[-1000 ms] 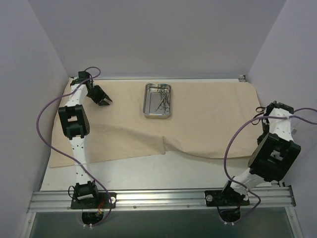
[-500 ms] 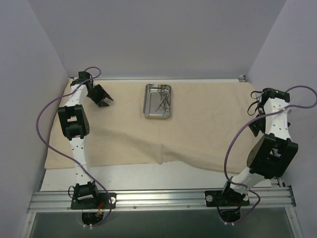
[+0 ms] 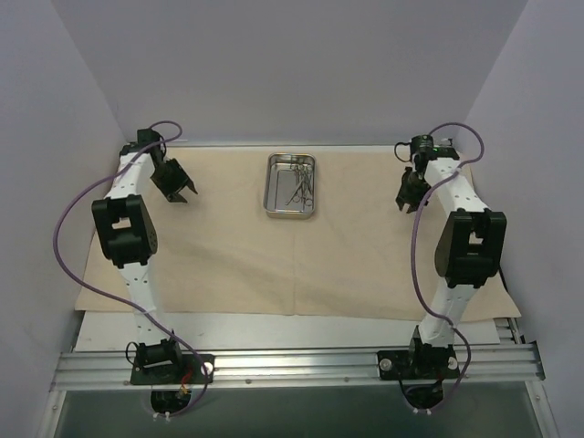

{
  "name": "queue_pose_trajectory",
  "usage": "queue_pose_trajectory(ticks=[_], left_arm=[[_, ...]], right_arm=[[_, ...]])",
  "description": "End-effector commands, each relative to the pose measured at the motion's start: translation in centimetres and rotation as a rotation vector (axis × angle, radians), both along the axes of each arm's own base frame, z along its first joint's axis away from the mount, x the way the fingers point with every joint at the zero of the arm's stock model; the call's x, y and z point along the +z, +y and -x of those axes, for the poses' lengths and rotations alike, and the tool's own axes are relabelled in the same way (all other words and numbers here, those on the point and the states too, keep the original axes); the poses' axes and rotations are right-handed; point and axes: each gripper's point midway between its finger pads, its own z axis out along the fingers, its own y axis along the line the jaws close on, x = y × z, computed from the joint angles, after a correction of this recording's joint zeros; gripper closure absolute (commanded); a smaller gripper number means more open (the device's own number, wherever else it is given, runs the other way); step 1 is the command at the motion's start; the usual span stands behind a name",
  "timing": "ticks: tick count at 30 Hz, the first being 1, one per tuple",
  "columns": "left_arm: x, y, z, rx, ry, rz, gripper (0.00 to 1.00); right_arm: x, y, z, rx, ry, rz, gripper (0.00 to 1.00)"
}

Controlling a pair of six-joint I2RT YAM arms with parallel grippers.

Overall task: Open and lay out the surgical kit
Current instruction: Smooth out the surgical kit at the center of the board.

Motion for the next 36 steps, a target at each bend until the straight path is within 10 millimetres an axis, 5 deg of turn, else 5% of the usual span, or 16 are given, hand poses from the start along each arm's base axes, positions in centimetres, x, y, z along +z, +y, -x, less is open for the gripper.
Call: queue_pose_trajectory(ticks=[1,4,7,9,13,21,28,31,36], left_arm=[[3.0,0.4,2.3,-0.029,-0.027,-0.068,0.47],[2.5,0.6,2.9,-0.039,-0.022,-0.089,0.52],[1.8,0.7,1.5,-0.053,-0.038,-0.087,0.53],[-1.1,0.7,2.6,-0.068,0.091,-0.087,0.58],[-3.2,0.5,3.0,-0.062,0.135,-0.071,0.62],[-7.9,-1.3,7.8,-0.051,0.315,-0.005,0.65],[-7.7,-1.6,10.2,-0.035,0.330,0.005,0.65],[-7.8,-1.2,10.5,-0.028,0.333,-0.008,0.65],[-8.0,1.5,9.5,0.010,0.313,-0.026,0.64]], right_arm=[[-1.5,1.9,-2.4,0.046,-0.056,-0.129,0.80],[-3.6,2.1,-4.4,0.028,-0.098,-0.184,0.98],[-7.0,2.2,-5.4,0.034,-0.083,-0.210,1.00],[-9.2,1.7,-5.4,0.025,-0.030,-0.204,1.00],[-10.8,0.1,-4.8,-0.012,0.006,-0.173,1.00],[-13.9,-4.8,-3.3,-0.070,0.100,-0.094,1.00],[-13.9,-6.4,-5.6,-0.029,0.097,-0.049,1.00],[-13.7,-6.3,-5.9,-0.020,0.099,-0.047,1.00],[-15.0,-2.0,-2.6,0.011,0.139,-0.120,1.00]])
